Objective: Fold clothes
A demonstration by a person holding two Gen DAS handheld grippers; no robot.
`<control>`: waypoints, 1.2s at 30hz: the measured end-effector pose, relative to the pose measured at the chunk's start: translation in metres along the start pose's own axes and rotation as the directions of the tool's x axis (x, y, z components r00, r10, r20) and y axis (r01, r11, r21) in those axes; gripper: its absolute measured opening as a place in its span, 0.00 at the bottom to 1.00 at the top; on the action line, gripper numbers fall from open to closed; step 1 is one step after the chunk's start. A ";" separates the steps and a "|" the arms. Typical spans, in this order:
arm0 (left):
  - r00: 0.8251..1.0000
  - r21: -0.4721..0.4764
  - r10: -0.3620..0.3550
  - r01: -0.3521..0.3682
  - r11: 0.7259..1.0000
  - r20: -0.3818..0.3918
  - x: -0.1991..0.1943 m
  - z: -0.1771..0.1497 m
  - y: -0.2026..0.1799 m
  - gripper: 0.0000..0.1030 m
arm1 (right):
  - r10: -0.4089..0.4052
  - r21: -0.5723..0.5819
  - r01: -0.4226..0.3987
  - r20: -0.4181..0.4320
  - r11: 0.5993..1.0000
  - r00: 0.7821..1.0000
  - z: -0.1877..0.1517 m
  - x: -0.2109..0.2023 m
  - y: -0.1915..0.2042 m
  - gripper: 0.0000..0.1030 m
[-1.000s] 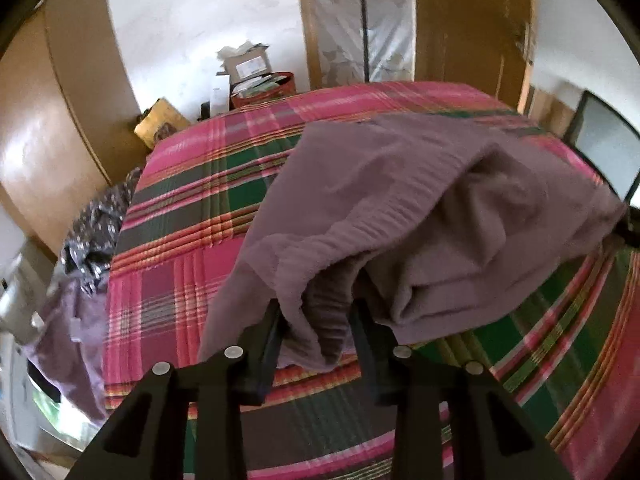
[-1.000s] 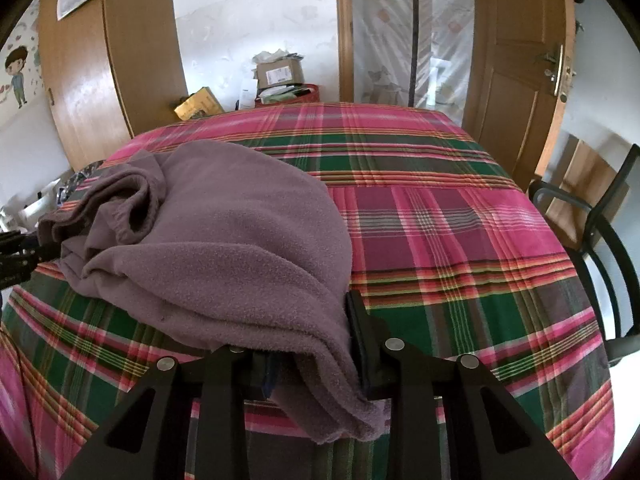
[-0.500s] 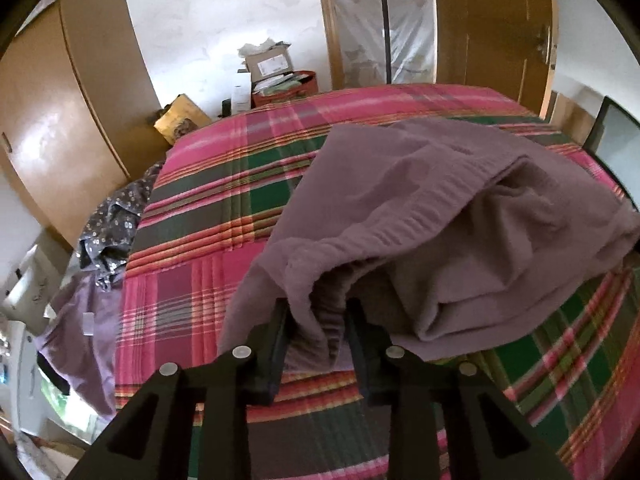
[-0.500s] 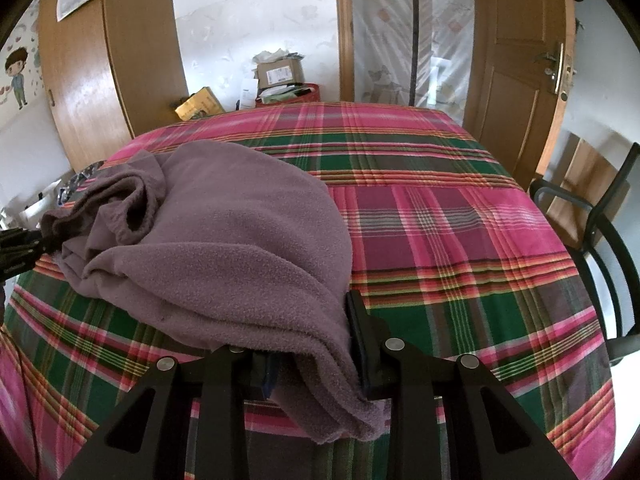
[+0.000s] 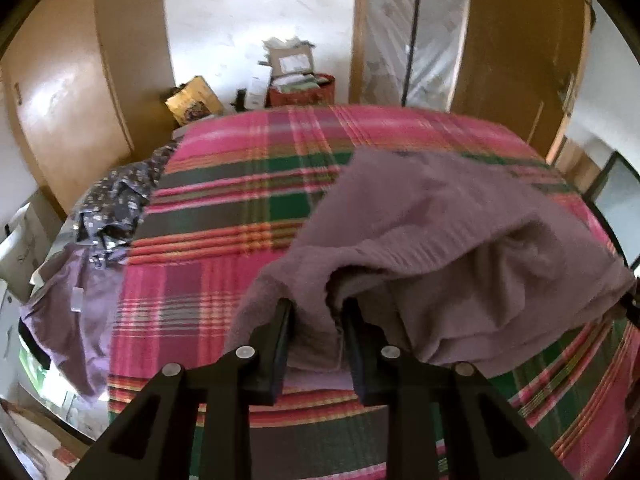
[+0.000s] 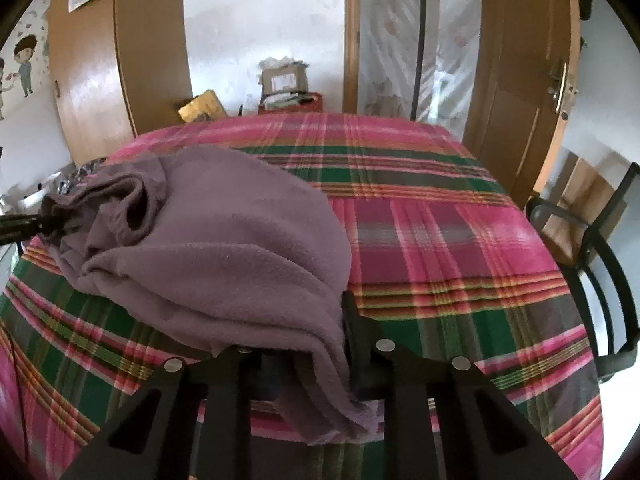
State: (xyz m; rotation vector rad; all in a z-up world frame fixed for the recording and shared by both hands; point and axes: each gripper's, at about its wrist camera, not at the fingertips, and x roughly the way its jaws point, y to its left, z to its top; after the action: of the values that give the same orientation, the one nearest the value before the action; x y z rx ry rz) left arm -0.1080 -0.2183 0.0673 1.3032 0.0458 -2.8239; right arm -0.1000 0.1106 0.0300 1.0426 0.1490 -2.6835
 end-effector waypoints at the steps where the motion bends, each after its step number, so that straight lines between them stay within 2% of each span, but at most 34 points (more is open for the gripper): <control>1: 1.000 -0.013 0.015 -0.015 1.000 0.016 -0.005 0.003 0.005 0.09 | -0.003 0.000 0.003 0.008 1.000 1.000 0.001 -0.001 0.000 0.21; 5: 1.000 -0.069 0.000 0.002 0.998 0.031 -0.015 0.009 0.017 0.08 | -0.016 0.011 0.016 0.046 1.000 0.999 0.005 -0.008 -0.004 0.21; 13: 1.000 -0.080 -0.005 0.007 0.997 0.025 -0.017 0.005 0.020 0.08 | -0.062 0.045 0.058 0.094 0.997 0.994 0.012 -0.018 -0.018 0.20; 17: 0.999 -0.099 -0.017 0.021 0.995 0.045 -0.027 0.002 0.021 0.08 | -0.097 0.063 0.090 0.116 0.994 0.989 0.013 -0.027 -0.027 0.19; 31: 0.992 -0.169 -0.097 0.109 0.979 0.081 -0.067 -0.031 0.018 0.05 | -0.199 0.149 0.177 0.147 0.973 0.969 0.010 -0.056 -0.075 0.19; 36: 0.986 -0.189 -0.132 0.149 0.971 0.103 -0.089 -0.057 0.012 0.05 | -0.211 0.151 0.189 0.152 0.970 0.966 0.004 -0.068 -0.083 0.19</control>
State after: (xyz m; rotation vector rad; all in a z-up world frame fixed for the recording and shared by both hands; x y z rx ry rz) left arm -0.0064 -0.2262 0.0980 1.1744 0.4194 -2.8985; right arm -0.0772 0.2035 0.0788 0.8754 0.0422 -2.9872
